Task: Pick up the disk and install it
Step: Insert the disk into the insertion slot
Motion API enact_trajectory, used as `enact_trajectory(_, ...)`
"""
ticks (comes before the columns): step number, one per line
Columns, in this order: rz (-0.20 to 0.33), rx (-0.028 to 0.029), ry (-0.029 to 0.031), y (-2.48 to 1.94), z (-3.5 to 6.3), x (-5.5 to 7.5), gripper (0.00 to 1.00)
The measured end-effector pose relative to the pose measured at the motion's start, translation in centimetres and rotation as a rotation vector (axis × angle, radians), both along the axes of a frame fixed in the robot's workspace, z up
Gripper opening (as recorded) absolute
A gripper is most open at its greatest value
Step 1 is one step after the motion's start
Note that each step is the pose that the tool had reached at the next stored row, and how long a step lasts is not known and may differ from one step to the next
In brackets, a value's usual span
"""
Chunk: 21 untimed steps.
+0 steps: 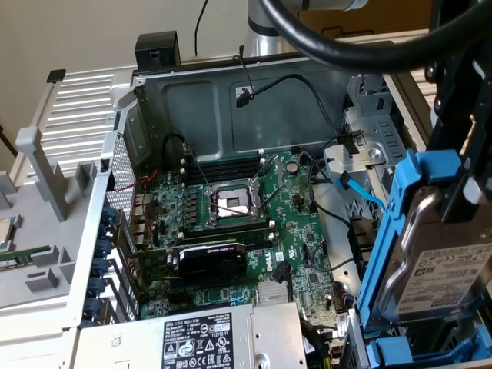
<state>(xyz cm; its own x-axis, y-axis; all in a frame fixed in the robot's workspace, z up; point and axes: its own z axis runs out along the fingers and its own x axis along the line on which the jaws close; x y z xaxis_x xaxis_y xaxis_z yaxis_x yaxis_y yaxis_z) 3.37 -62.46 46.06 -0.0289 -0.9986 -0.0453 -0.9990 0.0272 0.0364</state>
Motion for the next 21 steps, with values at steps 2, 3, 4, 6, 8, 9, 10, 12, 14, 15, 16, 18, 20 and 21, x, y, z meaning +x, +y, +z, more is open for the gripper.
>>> enact_trajectory(2,0.000,0.0001,-0.0003,0.00,-0.05,0.00,0.37)
enact_trajectory(3,0.000,0.0001,-0.0004,0.00,-0.07,0.00,0.37)
enact_trajectory(4,0.000,0.0000,-0.0005,0.00,-0.09,-0.01,0.37)
enact_trajectory(6,0.000,0.0001,-0.0006,0.00,-0.13,-0.02,0.37)
enact_trajectory(8,0.000,0.0000,-0.0007,0.00,-0.17,-0.03,0.37)
enact_trajectory(9,0.000,0.0001,-0.0007,0.00,-0.20,-0.05,0.37)
enact_trajectory(10,0.000,0.0001,-0.0007,0.00,-0.21,-0.05,0.37)
enact_trajectory(12,0.001,-0.0005,-0.0007,-0.01,-0.22,-0.07,0.37)
enact_trajectory(14,0.001,-0.0006,-0.0007,-0.02,-0.21,-0.07,0.37)
enact_trajectory(15,0.001,-0.0007,-0.0007,-0.03,-0.20,-0.07,0.37)
enact_trajectory(16,0.001,-0.0006,-0.0007,-0.04,-0.17,-0.07,0.37)
enact_trajectory(18,0.002,-0.0004,-0.0007,-0.09,-0.07,-0.07,0.37)
enact_trajectory(20,0.003,-0.0005,-0.0007,-0.09,0.10,-0.07,0.37)
enact_trajectory(21,0.003,-0.0005,-0.0007,-0.09,0.18,-0.07,0.37)
